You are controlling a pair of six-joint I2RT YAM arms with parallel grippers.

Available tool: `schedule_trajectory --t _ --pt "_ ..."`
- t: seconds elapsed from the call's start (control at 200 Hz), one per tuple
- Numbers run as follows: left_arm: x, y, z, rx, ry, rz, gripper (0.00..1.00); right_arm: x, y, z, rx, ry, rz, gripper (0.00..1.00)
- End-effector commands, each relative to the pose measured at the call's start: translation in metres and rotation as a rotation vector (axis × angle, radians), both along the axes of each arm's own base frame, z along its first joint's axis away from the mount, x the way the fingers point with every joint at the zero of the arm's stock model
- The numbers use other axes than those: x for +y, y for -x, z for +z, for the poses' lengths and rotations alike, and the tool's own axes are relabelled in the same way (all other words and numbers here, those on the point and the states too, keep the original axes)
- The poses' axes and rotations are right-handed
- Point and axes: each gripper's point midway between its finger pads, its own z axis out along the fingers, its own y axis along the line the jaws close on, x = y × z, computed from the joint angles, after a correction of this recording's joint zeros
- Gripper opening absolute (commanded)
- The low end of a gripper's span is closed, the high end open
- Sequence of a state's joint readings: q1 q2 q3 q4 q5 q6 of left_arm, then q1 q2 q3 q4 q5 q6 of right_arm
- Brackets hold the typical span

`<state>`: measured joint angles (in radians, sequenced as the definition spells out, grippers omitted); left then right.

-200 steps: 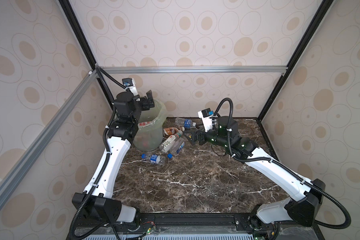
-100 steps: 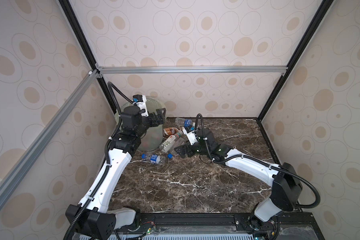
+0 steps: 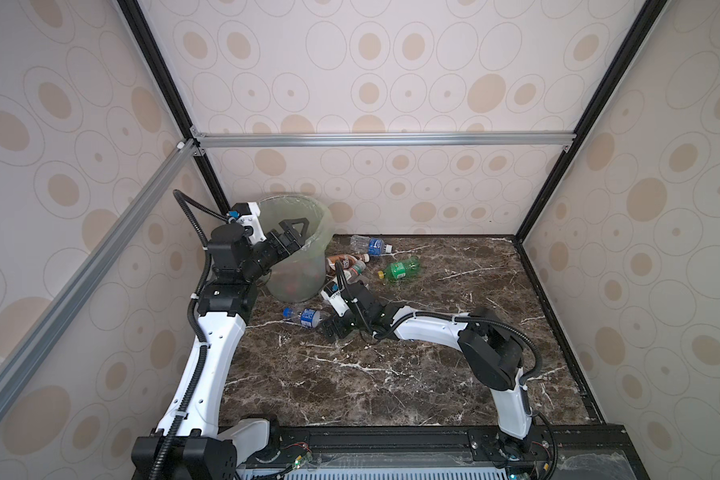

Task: Throw the plastic bottles in the bin
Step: 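Lower the right gripper onto the blue-labeled Pepsi bottle while the left gripper hovers, then close the right gripper on the Pepsi bottle and lift it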

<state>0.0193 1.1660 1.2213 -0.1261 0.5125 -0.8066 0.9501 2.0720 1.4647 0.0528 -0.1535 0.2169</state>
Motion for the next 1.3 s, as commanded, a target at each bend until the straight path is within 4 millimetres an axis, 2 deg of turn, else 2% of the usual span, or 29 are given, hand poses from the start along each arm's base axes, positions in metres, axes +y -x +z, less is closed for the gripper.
schedule_trajectory --t 0.0,0.3,0.645,0.905,1.295 --pt "0.000 0.010 0.030 -0.082 0.089 -0.041 0.99 0.015 -0.011 0.003 -0.035 -0.012 -0.007 1.00" --pt "0.008 0.011 0.025 -0.082 0.095 -0.046 0.99 0.035 -0.021 -0.022 0.014 0.024 -0.010 1.00" --pt "0.013 0.012 0.016 -0.085 0.128 -0.045 0.99 0.036 -0.027 -0.056 0.064 0.092 -0.052 0.93" --pt "0.013 0.011 0.012 -0.080 0.130 -0.045 0.99 0.034 -0.026 -0.062 0.067 0.077 -0.062 0.79" --pt "0.016 0.011 0.001 -0.060 0.136 -0.025 0.99 0.032 -0.018 -0.059 0.069 0.059 -0.038 0.59"
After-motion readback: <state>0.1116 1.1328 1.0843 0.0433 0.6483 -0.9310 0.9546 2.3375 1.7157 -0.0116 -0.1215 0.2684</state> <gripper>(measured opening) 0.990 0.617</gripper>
